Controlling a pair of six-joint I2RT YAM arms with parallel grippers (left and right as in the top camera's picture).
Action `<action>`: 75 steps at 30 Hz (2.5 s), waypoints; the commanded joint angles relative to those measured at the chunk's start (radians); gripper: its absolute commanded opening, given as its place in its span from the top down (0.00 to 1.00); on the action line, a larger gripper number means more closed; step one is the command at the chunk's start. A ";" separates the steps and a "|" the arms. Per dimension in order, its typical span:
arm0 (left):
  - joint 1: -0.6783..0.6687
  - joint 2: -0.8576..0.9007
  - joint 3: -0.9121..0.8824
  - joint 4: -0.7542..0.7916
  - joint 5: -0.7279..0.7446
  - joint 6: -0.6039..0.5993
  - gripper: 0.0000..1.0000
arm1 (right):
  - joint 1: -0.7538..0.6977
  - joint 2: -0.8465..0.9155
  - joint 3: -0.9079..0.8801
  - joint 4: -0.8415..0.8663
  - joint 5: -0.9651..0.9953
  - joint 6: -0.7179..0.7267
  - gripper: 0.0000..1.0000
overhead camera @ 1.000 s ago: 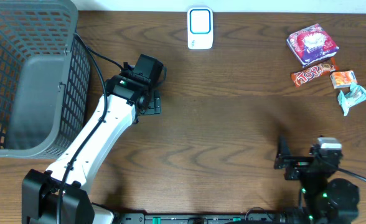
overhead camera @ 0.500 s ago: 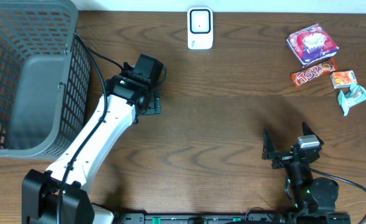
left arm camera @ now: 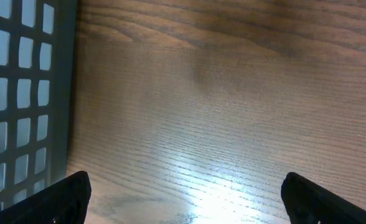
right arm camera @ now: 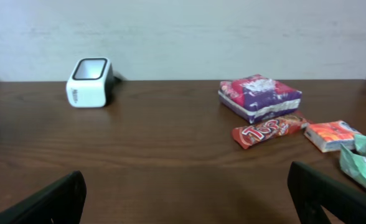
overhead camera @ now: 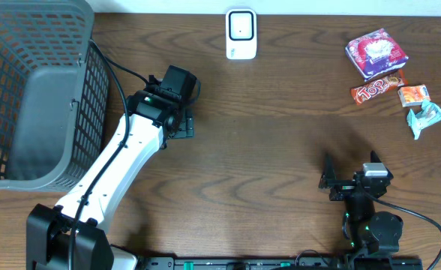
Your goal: Scan the item barcode
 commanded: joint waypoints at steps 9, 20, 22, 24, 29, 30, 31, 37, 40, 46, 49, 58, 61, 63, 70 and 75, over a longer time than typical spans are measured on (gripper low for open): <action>0.003 -0.007 0.007 -0.006 -0.010 -0.009 0.02 | 0.011 -0.008 -0.005 -0.002 0.029 -0.004 0.01; 0.003 -0.007 0.007 -0.006 -0.010 -0.009 0.02 | 0.013 -0.007 -0.005 0.000 0.023 -0.004 0.01; 0.003 -0.007 0.007 -0.006 -0.010 -0.009 0.02 | 0.013 -0.007 -0.005 0.000 0.023 -0.005 0.01; 0.003 -0.007 0.007 -0.006 -0.010 -0.009 0.02 | 0.013 -0.007 -0.005 0.000 0.023 -0.004 0.01; 0.003 -0.007 0.007 -0.006 -0.010 -0.009 0.02 | 0.013 -0.007 -0.005 0.000 0.023 -0.004 0.01; 0.003 -0.007 0.007 -0.006 -0.010 -0.009 0.02 | 0.013 -0.007 -0.005 0.000 0.023 -0.004 0.01; 0.003 -0.007 0.007 -0.006 -0.010 -0.009 0.02 | 0.013 -0.007 -0.005 0.000 0.023 -0.004 0.01; 0.003 -0.007 0.007 -0.006 -0.010 -0.009 0.02 | 0.013 -0.007 -0.005 0.000 0.023 -0.005 0.01; 0.003 -0.007 0.007 -0.006 -0.010 -0.008 0.02 | 0.013 -0.007 -0.005 0.000 0.023 -0.004 0.01; 0.005 -0.005 0.007 -0.017 -0.018 0.060 0.02 | 0.013 -0.007 -0.005 0.000 0.023 -0.005 0.01; 0.005 -0.015 0.000 -0.011 -0.011 0.070 0.02 | 0.013 -0.007 -0.005 0.000 0.023 -0.004 0.01; 0.005 -0.219 -0.351 0.423 0.148 0.229 0.02 | 0.013 -0.006 -0.005 0.000 0.023 -0.004 0.01; 0.019 -0.325 -0.503 0.573 0.214 0.342 0.02 | 0.013 -0.006 -0.005 0.000 0.023 -0.004 0.01; 0.043 -0.402 -0.590 0.634 0.233 0.371 0.02 | 0.013 -0.006 -0.005 0.000 0.023 -0.004 0.01; 0.191 -0.655 -0.821 0.826 0.326 0.371 0.02 | 0.013 -0.006 -0.005 0.000 0.023 -0.004 0.01; 0.264 -0.845 -0.958 0.932 0.347 0.378 0.02 | 0.013 -0.006 -0.005 0.000 0.023 -0.004 0.01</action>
